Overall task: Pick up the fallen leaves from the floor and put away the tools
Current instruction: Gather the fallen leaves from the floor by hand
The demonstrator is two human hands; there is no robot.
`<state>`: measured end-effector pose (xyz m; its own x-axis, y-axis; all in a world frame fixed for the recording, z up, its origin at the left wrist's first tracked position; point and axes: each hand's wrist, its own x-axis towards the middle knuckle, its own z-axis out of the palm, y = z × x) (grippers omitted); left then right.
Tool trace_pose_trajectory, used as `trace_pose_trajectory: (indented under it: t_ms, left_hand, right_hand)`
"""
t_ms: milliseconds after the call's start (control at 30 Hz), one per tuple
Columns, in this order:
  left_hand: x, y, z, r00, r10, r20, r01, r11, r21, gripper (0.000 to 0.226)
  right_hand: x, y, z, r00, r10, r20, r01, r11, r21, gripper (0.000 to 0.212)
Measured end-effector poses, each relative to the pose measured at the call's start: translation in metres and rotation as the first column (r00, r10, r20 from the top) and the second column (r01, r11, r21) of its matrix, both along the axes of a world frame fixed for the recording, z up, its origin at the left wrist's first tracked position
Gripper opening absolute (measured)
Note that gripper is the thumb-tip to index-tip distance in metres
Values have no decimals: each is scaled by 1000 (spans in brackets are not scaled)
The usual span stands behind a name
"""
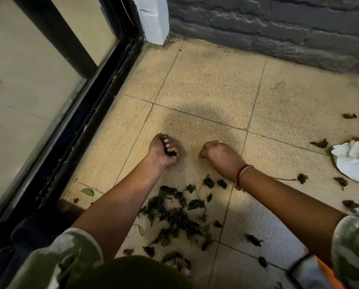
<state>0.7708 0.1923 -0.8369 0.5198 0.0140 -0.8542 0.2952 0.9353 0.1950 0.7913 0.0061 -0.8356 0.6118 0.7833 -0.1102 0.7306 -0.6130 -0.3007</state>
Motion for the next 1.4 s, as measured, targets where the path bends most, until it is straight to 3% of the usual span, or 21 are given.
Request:
trace_pose_trajectory:
  t_ms: [33,67,100,133,167,267,367,400,467,533,600,700,767,833,867,933,1000,1033,1100,1200,1400]
  left_hand:
    - [0,-1,0,1000,-15,-8,15,1000,-8,59]
    - [0,-1,1,999,-35,-18,35,999,-7,59]
    - [0,-3,2,998,-58,-27,58,998,5,58]
    - [0,-5,3,996,-79,-34,80,996,24,57]
    - [0,-8,4,994,-107,-39,108,993,43,55]
    - [-1,-25,8,980,-200,3,199,979,42,40]
    - [2,-40,13,958,-272,88,269,962,44,48]
    - [3,-41,14,956,-278,97,276,960,36,50]
    - [5,-42,17,960,-263,98,262,965,19,48]
    - [5,-43,18,980,-175,96,179,983,-32,48]
    - [6,-44,14,993,-76,95,86,990,-111,42]
    - [5,-48,13,991,-55,118,79,975,-207,23]
    - [4,-50,10,989,-83,125,109,969,-222,18]
    - [4,-52,7,987,-131,89,145,973,-181,26]
    - [6,-52,6,984,-163,73,172,977,-129,30]
    - [9,-45,4,982,-185,47,187,981,-44,37]
    - [9,-35,0,993,-111,49,114,991,-70,52]
    - [9,-31,-1,996,-74,57,79,993,-92,56]
    - [10,-29,-1,995,-47,87,57,990,-128,59]
    - [12,-33,-2,992,-63,110,79,985,-154,59]
    - [15,-31,-2,991,-72,116,91,982,-164,62]
  right_hand:
    - [1,3,4,962,-211,-176,237,960,146,23]
    - [2,7,11,820,-361,-444,503,826,257,19]
    - [2,10,20,625,-369,-688,711,633,306,17]
    - [0,15,33,471,-273,-839,825,473,310,17]
    - [-3,20,46,387,-146,-910,873,377,310,17]
    - [-21,45,70,286,85,-955,933,205,297,18]
    - [-32,64,66,314,-90,-945,946,108,304,18]
    - [-33,65,60,404,-233,-884,913,160,375,19]
    - [-37,58,47,674,-428,-602,738,424,525,23]
    - [-43,51,40,878,-410,-246,478,728,492,29]
    - [-47,47,40,945,-318,-80,325,871,368,25]
    - [-40,45,43,924,-377,69,333,878,345,8]
    - [-32,44,39,886,-439,150,376,869,321,9]
    - [-32,44,42,892,-453,-10,428,836,343,16]
    - [-32,41,47,869,-455,-195,493,769,406,18]
    - [-29,24,56,724,-387,-571,677,556,482,19]
    - [-25,-2,53,647,-416,-639,756,461,466,19]
    - [-24,-16,46,660,-506,-556,751,479,455,21]
    - [-27,-35,29,720,-603,-344,694,617,371,25]
    - [-40,-34,9,865,-412,-288,471,864,179,30]
    - [-64,-14,-13,951,-237,-198,234,971,-38,65]
